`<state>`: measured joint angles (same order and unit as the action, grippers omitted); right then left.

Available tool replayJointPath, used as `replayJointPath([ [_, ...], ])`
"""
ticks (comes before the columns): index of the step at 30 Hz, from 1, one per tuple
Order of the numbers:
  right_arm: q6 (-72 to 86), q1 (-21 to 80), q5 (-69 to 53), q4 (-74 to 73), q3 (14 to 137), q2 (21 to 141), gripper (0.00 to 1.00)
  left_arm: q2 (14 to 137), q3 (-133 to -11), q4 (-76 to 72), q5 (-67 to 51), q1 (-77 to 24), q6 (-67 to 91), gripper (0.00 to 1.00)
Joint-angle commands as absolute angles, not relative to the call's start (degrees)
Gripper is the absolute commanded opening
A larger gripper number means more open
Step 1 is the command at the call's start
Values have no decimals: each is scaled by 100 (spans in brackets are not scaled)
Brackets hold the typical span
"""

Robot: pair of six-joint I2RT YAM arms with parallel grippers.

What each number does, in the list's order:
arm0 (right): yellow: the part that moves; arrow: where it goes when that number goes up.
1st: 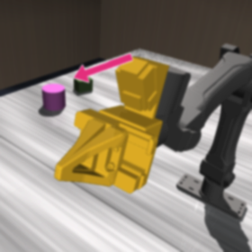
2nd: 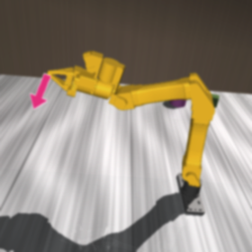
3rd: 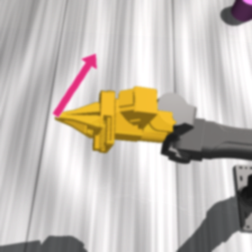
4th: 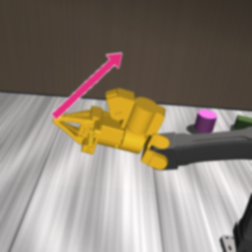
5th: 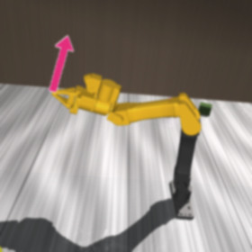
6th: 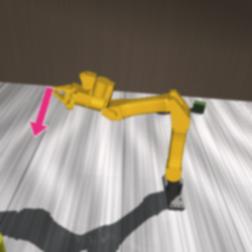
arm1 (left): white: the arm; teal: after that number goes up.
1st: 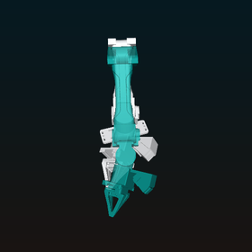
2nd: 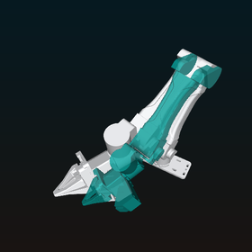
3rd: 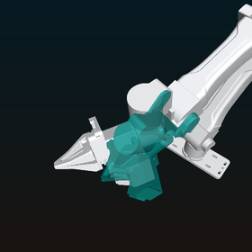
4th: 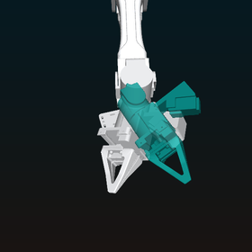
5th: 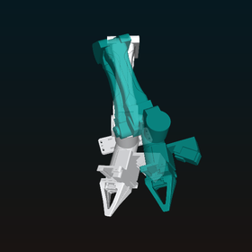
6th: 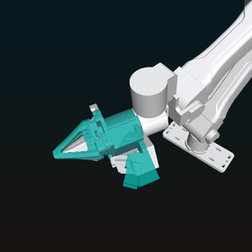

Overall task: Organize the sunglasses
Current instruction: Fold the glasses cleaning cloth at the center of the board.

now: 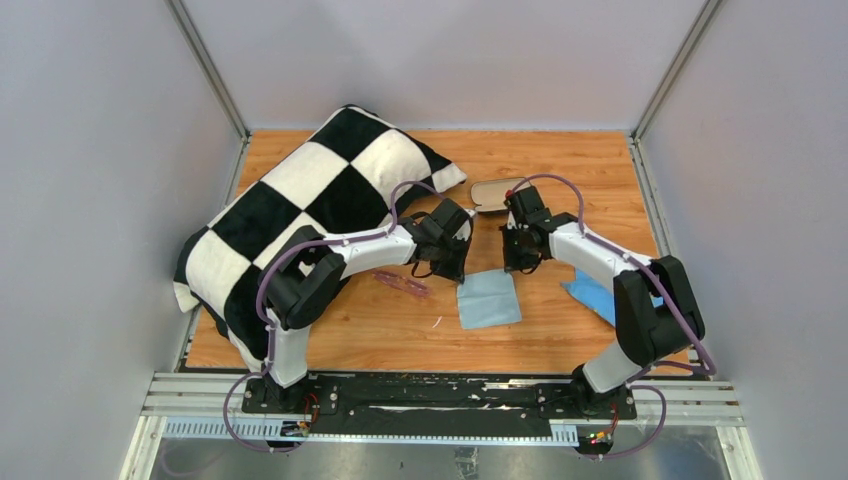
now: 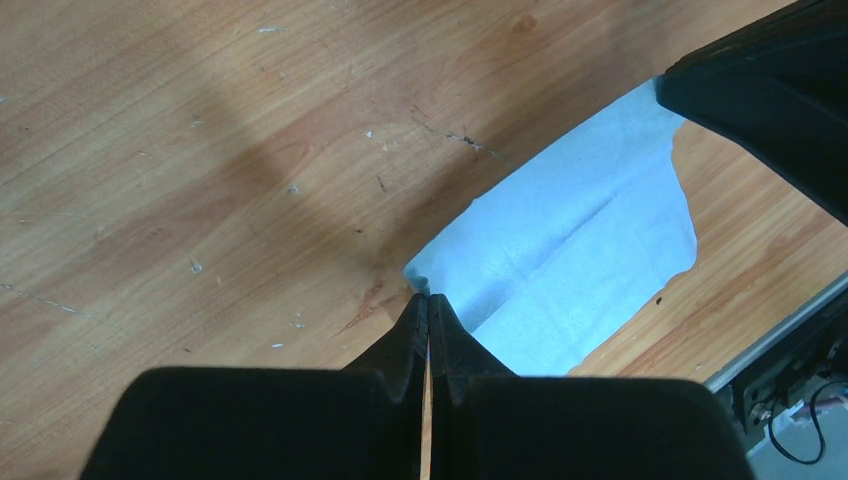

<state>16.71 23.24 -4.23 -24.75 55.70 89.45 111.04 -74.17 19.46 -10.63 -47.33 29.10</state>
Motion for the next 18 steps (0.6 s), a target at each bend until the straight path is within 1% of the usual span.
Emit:
replayJointPath([
  [1, 1710, 2412, -343, -2698, 5363, 8637, 0, 10838, -7287, 2004, -1246, -4747, 2776, 0],
  [18, 1839, 2480, -520, -2728, 4714, 8009, 0, 10412, -6870, 1818, -1146, -5201, 2985, 0],
])
